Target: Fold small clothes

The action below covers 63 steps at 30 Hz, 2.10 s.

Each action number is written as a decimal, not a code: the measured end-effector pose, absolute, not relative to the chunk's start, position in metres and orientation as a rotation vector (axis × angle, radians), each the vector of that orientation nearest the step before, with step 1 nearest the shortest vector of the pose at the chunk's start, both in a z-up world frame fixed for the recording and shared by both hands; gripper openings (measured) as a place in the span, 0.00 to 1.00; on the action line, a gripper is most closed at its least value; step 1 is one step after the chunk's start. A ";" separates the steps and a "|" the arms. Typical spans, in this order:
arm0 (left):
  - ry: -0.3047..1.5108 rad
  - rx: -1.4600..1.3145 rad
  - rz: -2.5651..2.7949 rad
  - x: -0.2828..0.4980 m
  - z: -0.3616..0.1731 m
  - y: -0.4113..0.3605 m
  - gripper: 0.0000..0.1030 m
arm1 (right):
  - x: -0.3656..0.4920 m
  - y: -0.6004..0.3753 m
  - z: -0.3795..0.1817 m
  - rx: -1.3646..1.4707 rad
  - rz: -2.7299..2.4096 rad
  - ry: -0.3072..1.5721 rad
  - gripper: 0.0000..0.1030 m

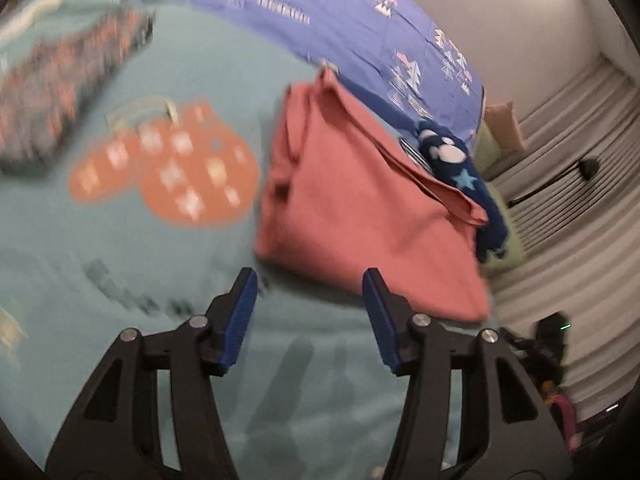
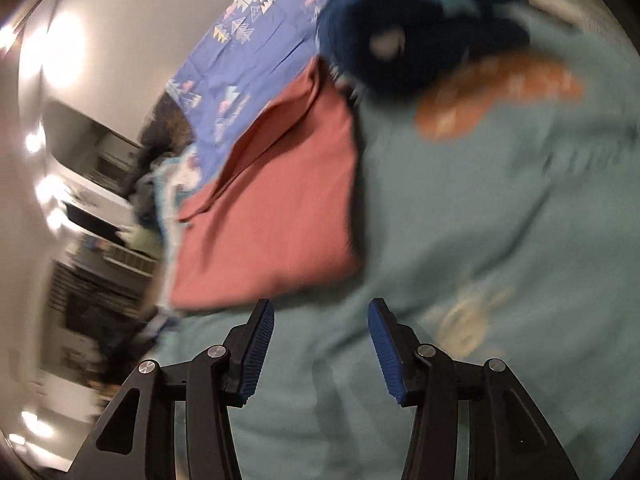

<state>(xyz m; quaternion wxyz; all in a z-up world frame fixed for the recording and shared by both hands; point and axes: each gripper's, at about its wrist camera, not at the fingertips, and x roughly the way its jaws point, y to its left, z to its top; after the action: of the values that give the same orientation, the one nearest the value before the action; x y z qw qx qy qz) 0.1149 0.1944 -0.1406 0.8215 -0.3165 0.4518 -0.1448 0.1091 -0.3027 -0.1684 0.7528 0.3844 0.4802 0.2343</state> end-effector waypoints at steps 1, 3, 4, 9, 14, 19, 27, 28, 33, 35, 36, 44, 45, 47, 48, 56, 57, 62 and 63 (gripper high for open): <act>0.968 -0.686 -0.315 0.116 -0.144 0.191 0.54 | 0.114 -0.299 -0.173 0.884 0.525 1.046 0.51; 0.945 -0.698 -0.309 0.124 -0.149 0.184 0.57 | 0.127 -0.292 -0.178 0.930 0.536 1.014 0.54; 0.921 -0.702 -0.296 0.128 -0.151 0.182 0.57 | 0.134 -0.290 -0.181 0.953 0.519 1.003 0.54; 0.852 -0.811 -0.253 0.152 -0.158 0.172 0.09 | 0.160 -0.281 -0.185 1.016 0.406 0.959 0.14; 0.833 -0.808 -0.234 0.144 -0.147 0.165 0.08 | 0.153 -0.290 -0.162 0.959 0.372 0.919 0.03; 0.791 -0.775 -0.342 0.102 -0.109 0.161 0.08 | 0.118 -0.311 -0.125 0.871 0.405 0.890 0.03; 0.928 -0.674 -0.394 -0.008 -0.113 0.140 0.08 | 0.021 -0.338 -0.141 0.786 0.359 1.036 0.03; 0.948 -0.660 -0.383 -0.020 -0.117 0.137 0.08 | 0.012 -0.339 -0.148 0.792 0.349 1.058 0.03; 0.994 -0.562 -0.297 -0.047 -0.124 0.138 0.09 | -0.011 -0.351 -0.167 0.780 0.317 1.100 0.07; 0.988 -0.524 -0.261 -0.045 -0.119 0.142 0.13 | -0.011 -0.359 -0.157 0.741 0.289 1.087 0.14; 0.968 -0.499 -0.236 -0.046 -0.112 0.144 0.14 | -0.013 -0.363 -0.153 0.710 0.265 1.073 0.23; 0.729 -0.154 -0.117 -0.013 -0.062 0.131 0.28 | 0.013 -0.360 -0.105 0.368 0.182 0.914 0.40; 0.728 -0.119 -0.124 -0.004 -0.063 0.128 0.31 | 0.021 -0.354 -0.102 0.323 0.209 0.905 0.43; 0.750 -0.057 -0.132 0.021 -0.070 0.123 0.32 | 0.034 -0.344 -0.101 0.257 0.236 0.903 0.46; 0.768 -0.029 -0.134 0.032 -0.075 0.120 0.32 | 0.044 -0.336 -0.101 0.218 0.241 0.910 0.46; 0.835 -0.023 -0.156 0.085 -0.087 0.121 0.37 | 0.093 -0.331 -0.099 0.204 0.305 0.914 0.46; 0.824 -0.024 -0.171 0.093 -0.083 0.121 0.42 | 0.106 -0.329 -0.093 0.203 0.337 0.904 0.46; 0.820 0.018 -0.373 0.146 -0.070 0.096 0.53 | 0.167 -0.297 -0.080 0.127 0.557 0.920 0.51; 0.851 0.040 -0.406 0.162 -0.074 0.086 0.53 | 0.183 -0.287 -0.084 0.100 0.589 0.945 0.52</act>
<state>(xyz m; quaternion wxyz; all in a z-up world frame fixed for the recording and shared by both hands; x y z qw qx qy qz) 0.1615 0.0861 -0.0744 0.8907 0.0193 0.4100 -0.1953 0.1828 -0.2872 -0.0843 0.8478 0.0474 0.4482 0.2795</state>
